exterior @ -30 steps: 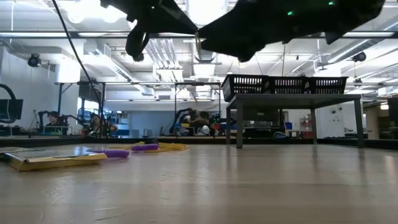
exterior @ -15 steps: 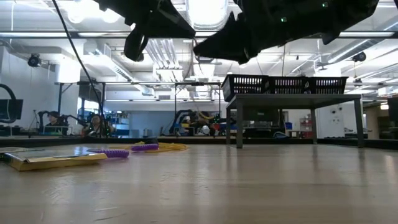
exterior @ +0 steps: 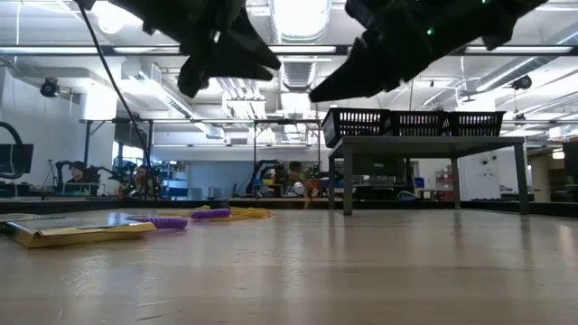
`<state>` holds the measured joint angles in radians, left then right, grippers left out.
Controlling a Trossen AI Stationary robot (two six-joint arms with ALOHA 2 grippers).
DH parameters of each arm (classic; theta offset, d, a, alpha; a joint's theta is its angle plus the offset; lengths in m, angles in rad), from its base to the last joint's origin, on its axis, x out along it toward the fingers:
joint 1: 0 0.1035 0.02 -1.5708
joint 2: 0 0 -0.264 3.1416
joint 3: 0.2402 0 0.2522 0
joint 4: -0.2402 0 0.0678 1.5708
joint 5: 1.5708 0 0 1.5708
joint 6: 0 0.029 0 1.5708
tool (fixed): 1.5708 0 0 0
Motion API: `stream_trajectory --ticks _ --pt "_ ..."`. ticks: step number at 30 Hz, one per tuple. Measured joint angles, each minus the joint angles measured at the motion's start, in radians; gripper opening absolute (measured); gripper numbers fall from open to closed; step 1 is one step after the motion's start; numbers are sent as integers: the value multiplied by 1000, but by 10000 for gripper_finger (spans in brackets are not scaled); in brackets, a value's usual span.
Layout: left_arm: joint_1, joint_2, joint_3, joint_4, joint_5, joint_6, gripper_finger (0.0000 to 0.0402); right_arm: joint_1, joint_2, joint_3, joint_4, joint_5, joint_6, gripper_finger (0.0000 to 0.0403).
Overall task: Pick & Place Office Desk Supplies
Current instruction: Put the yellow rubber band into the left black basket on the shelf
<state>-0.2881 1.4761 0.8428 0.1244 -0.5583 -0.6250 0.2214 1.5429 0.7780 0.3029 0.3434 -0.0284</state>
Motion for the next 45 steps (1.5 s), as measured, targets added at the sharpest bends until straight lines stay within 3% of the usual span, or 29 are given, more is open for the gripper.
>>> stream_trajectory --ticks 8,14,19,24,31,35,41,45 --pt "18 -2 -18 6 0 -2 153 -26 -149 180 -427 111 -29 8" --pt "19 -1 -19 5 0 -3 152 -147 -176 456 -838 216 -105 8" --pt "19 -1 -19 6 1 -3 152 -281 -160 651 -1050 285 -151 8" --pt "19 -1 -19 4 1 -6 152 -421 -151 734 -1085 285 -204 8" --pt "19 -1 -19 -4 0 -6 152 -562 -154 737 -1086 281 -256 8" --pt "19 -1 -19 -11 1 -6 152 -596 -153 736 -1085 259 -264 8" --pt "19 -1 -19 -12 1 -6 152 -611 -136 726 -1079 106 -239 8" --pt "19 -1 -19 -12 1 -10 152 -611 -115 701 -1076 89 -234 8"
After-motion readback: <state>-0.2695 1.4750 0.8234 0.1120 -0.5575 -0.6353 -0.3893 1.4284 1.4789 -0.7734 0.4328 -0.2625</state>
